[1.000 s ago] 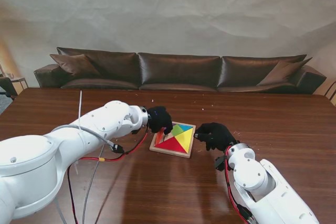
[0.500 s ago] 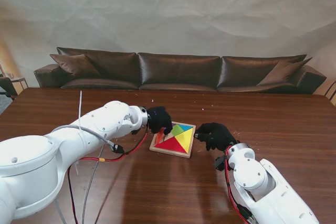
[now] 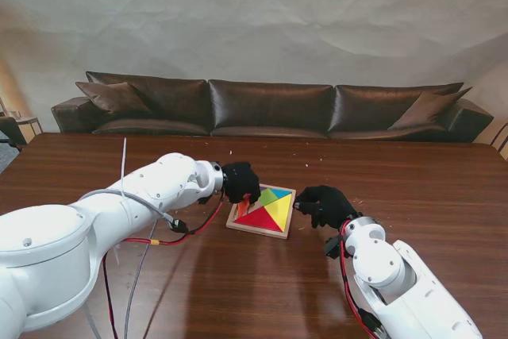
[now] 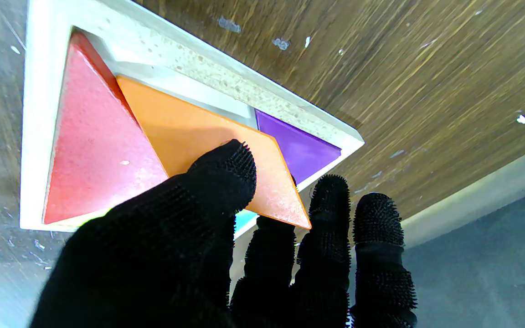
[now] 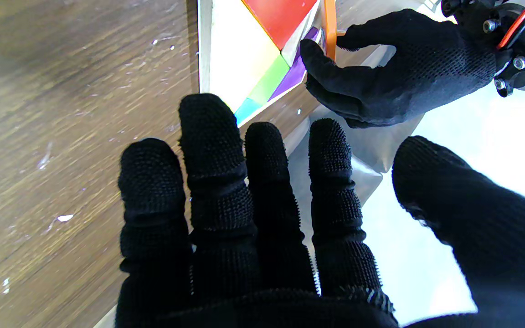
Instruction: Assemble the tangram pieces into a square
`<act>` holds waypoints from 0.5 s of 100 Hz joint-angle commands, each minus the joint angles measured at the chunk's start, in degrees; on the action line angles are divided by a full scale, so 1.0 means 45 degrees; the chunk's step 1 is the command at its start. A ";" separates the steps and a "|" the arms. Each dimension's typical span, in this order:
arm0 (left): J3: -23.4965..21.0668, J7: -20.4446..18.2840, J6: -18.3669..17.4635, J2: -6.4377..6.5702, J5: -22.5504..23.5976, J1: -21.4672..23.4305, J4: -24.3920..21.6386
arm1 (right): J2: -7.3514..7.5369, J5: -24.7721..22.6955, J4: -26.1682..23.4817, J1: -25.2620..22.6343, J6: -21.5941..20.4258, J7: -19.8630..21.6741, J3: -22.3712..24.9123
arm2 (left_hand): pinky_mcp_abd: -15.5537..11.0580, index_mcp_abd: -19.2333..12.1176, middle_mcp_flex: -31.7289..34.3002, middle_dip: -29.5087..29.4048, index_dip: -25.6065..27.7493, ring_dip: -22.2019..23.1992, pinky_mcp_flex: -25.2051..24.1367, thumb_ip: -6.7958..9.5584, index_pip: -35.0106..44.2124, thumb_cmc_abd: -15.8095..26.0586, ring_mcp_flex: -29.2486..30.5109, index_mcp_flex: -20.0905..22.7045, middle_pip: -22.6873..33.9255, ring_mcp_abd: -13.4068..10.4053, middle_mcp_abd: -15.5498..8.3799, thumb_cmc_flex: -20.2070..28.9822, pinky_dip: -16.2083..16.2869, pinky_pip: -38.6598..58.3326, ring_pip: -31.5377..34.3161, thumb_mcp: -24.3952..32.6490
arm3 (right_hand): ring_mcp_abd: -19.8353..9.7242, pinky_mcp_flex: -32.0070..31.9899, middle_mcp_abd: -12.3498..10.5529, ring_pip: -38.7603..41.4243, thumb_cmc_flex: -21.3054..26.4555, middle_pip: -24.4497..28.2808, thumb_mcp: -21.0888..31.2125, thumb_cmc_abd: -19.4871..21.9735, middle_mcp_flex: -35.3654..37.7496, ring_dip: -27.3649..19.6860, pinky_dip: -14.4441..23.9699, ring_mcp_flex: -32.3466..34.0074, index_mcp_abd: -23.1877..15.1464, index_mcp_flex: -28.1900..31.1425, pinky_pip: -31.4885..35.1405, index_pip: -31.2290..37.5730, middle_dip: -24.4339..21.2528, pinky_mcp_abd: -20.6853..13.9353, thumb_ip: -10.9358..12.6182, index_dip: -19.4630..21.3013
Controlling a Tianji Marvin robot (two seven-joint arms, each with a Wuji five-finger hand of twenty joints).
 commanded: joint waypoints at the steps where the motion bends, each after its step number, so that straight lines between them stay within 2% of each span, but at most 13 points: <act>1: 0.0029 -0.0183 -0.0060 -0.0127 -0.0013 -0.0029 0.0042 | -0.0053 0.0027 0.0014 -0.0027 0.0005 0.0194 -0.0034 | -0.0044 0.0058 -0.0169 -0.0185 -0.0143 -0.0135 -0.0262 0.0464 -0.0322 0.0438 -0.0340 -0.0190 0.0289 0.0244 0.0304 -0.0248 -0.0071 -0.0115 -0.0152 0.0303 | -0.0065 -0.1404 0.0171 0.0102 -0.0040 0.0043 -0.0058 0.0071 0.0112 -0.0001 -0.0001 0.0282 -0.0081 0.0081 0.0453 0.0203 0.0010 0.0208 -0.0288 -0.0143; 16: 0.0058 -0.0220 -0.0006 -0.0104 0.0038 -0.0046 -0.0025 | -0.0056 0.0032 0.0044 -0.0009 -0.0017 0.0188 -0.0043 | -0.0039 0.0328 -0.0533 -0.2106 -0.0778 -0.0229 -0.0417 0.0988 -0.1275 0.0766 -0.0540 -0.0402 0.0254 0.0274 0.0272 -0.0906 -0.0071 -0.0210 -0.0251 0.0709 | -0.0048 -0.1404 0.0162 0.0109 -0.0035 0.0054 -0.0054 0.0083 0.0123 0.0002 -0.0002 0.0292 -0.0052 0.0086 0.0453 0.0205 0.0015 0.0208 -0.0281 -0.0146; 21: 0.0072 -0.0198 -0.0004 -0.0109 0.0047 -0.0046 -0.0012 | -0.0057 0.0038 0.0052 -0.0004 -0.0018 0.0187 -0.0045 | -0.0047 0.0343 -0.0668 -0.3342 -0.1040 -0.0265 -0.0472 0.1251 -0.1467 0.0829 -0.0621 -0.0508 0.0293 0.0274 0.0302 -0.1095 -0.0073 -0.0249 -0.0282 0.0857 | -0.0040 -0.1404 0.0177 0.0106 -0.0038 0.0052 -0.0059 0.0079 0.0118 0.0001 -0.0002 0.0282 -0.0065 0.0087 0.0453 0.0206 0.0015 0.0207 -0.0283 -0.0146; 50: 0.0135 -0.0137 0.0132 0.0006 0.0222 -0.0094 -0.0170 | -0.0045 0.0052 0.0064 0.0009 -0.0027 0.0247 -0.0050 | -0.0223 0.0451 -0.1248 -0.4217 -0.1589 -0.0318 -0.0989 0.1221 -0.2240 0.0931 -0.1212 -0.1191 -0.0204 0.0255 0.0491 -0.1428 -0.0140 -0.0466 -0.0370 0.0723 | -0.0027 -0.1407 0.0166 0.0109 -0.0045 0.0048 -0.0054 0.0080 0.0125 0.0002 -0.0006 0.0293 0.0003 0.0173 0.0449 0.0231 0.0012 0.0189 -0.0301 -0.0163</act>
